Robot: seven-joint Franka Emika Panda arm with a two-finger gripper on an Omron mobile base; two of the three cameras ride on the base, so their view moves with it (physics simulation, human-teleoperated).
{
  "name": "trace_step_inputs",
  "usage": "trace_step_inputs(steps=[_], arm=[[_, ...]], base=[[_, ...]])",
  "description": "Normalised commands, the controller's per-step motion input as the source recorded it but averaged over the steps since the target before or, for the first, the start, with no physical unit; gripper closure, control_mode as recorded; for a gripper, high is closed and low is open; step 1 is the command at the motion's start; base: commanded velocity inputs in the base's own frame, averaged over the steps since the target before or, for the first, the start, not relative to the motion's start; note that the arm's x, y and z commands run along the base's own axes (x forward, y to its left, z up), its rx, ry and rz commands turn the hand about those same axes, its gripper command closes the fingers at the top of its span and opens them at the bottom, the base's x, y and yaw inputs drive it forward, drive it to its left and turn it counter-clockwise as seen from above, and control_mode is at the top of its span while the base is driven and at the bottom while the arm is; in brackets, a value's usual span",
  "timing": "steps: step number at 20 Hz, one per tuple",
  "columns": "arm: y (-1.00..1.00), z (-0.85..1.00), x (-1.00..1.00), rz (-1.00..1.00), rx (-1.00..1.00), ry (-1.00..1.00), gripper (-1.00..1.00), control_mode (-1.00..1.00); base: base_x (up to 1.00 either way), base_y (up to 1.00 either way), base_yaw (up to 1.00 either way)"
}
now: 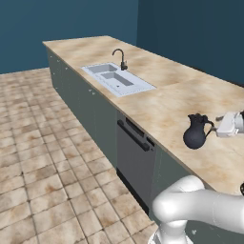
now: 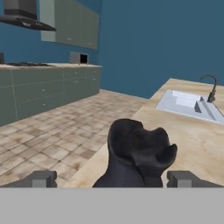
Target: Move the tangerine and dumpling from the second highest shelf to the top shelf to make space. Then, place the pitcher from the counter on the cleared second highest shelf.
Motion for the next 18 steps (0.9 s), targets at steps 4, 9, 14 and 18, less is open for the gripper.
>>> trace_step_inputs(steps=[4, 9, 14, 18], arm=[[0.0, -0.08, 0.28, 0.0, 0.0, 0.0, -1.0, -1.0], [0.0, -0.06, 0.24, 0.0, 0.0, 0.0, -1.0, -1.0], [0.0, -0.1, 0.2, 0.0, 0.0, 0.0, -1.0, -1.0], [-0.03, -0.1, 0.15, 0.0, 0.0, 0.0, -1.0, -1.0]], base=[[0.0, 0.0, 0.0], [0.0, 0.0, 0.0], [0.0, 0.0, 0.0], [0.0, 0.0, 0.0]])
